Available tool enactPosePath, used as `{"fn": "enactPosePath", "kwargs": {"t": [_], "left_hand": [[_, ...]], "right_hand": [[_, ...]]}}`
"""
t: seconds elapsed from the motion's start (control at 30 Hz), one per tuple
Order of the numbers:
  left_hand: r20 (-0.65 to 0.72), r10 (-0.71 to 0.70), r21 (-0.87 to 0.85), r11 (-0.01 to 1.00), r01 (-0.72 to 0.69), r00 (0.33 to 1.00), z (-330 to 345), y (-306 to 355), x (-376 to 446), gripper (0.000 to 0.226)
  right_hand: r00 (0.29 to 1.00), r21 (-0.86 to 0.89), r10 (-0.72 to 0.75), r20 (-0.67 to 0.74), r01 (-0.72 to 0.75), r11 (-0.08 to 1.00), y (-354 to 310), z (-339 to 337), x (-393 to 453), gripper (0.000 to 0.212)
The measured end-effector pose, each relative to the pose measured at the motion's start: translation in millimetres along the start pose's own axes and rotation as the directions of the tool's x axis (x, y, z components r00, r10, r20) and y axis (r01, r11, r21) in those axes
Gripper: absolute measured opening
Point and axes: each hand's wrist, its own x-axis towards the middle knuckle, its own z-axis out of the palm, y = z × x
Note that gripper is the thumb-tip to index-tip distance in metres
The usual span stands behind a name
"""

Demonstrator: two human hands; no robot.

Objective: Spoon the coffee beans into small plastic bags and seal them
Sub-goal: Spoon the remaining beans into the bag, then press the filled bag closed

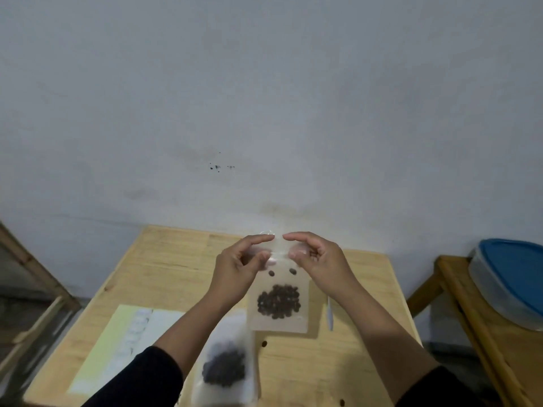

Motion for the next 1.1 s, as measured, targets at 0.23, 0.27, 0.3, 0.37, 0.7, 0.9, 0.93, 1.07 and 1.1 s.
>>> {"fn": "enactPosePath", "kwargs": {"t": [0.23, 0.27, 0.3, 0.37, 0.7, 0.9, 0.93, 1.07, 1.1], "left_hand": [[0.038, 0.004, 0.003, 1.000, -0.005, 0.999, -15, -5, -13, 0.030], [0.036, 0.005, 0.017, 1.000, -0.005, 0.999, -19, -7, -13, 0.031], [0.033, 0.005, 0.028, 1.000, -0.006, 0.999, -24, -10, -13, 0.033], [0.017, 0.006, 0.055, 0.998, -0.007, 1.000, -32, -13, -14, 0.036], [-0.083, -0.015, 0.084, 0.996, 0.022, 0.996, -96, -29, -22, 0.032], [-0.107, -0.125, 0.000, 0.992, 0.126, 0.986, -161, -49, -34, 0.023], [-0.079, -0.140, 0.013, 0.990, 0.142, 0.987, -171, -53, -38, 0.022], [0.002, -0.243, 0.056, 0.969, 0.243, 0.970, -211, -75, -56, 0.021], [-0.015, -0.276, 0.059, 0.959, 0.277, 0.961, -219, -80, -61, 0.020]], "right_hand": [[1.000, 0.059, 0.020, 0.003, -0.021, 0.998, -3, 23, -2, 0.023], [1.000, 0.062, 0.028, 0.007, -0.028, 0.998, -3, 26, -2, 0.022], [0.999, 0.066, 0.035, 0.016, -0.036, 0.997, -4, 30, -2, 0.020], [0.998, 0.076, 0.057, 0.027, -0.059, 0.995, -6, 40, -2, 0.019], [0.983, 0.194, 0.186, 0.008, -0.184, 0.964, -22, 116, 3, 0.012], [0.963, 0.271, 0.268, -0.004, -0.257, 0.928, -38, 180, 8, 0.022], [0.959, 0.286, 0.284, -0.008, -0.270, 0.919, -40, 192, 9, 0.022], [0.940, 0.360, 0.340, 0.037, -0.330, 0.872, -38, 238, 9, 0.020], [0.931, 0.377, 0.360, 0.067, -0.357, 0.854, -35, 249, 7, 0.018]]}}
